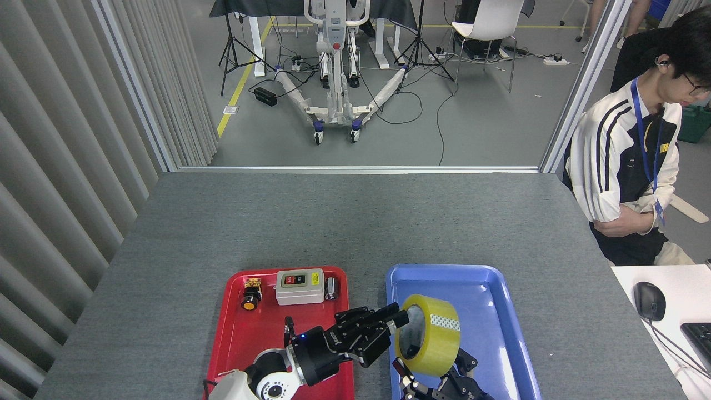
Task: Place and move tape with both arms
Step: 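Grasp the tape roll with the right gripper from the left gripper, then withdraw the left gripper and lower the tape into the blue tray with the right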
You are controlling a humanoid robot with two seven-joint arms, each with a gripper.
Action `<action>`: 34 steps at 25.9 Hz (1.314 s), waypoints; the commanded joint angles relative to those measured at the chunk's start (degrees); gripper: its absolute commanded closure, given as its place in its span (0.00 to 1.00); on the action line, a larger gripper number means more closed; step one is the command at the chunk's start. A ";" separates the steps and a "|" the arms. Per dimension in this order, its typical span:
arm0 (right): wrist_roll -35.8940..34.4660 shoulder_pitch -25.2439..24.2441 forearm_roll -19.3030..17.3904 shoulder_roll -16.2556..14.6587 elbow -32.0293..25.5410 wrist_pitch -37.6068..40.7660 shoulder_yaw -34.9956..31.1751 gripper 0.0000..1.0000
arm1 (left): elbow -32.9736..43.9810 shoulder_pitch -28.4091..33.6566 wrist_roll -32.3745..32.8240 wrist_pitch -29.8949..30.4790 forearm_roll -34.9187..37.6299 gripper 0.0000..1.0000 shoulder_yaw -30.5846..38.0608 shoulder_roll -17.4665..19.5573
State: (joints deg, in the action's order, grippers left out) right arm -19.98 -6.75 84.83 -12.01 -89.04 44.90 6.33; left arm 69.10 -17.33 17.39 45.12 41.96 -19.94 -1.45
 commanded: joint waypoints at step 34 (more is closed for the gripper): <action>62.35 11.15 -4.50 -2.93 0.71 -27.49 -1.41 0.67 | 19.40 19.70 -27.49 -44.16 35.82 0.00 10.97 8.75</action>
State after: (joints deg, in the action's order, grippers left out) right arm 40.49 3.97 80.56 -14.99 -88.82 17.56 4.86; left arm 88.56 2.50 -10.74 -1.14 78.06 -10.10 7.36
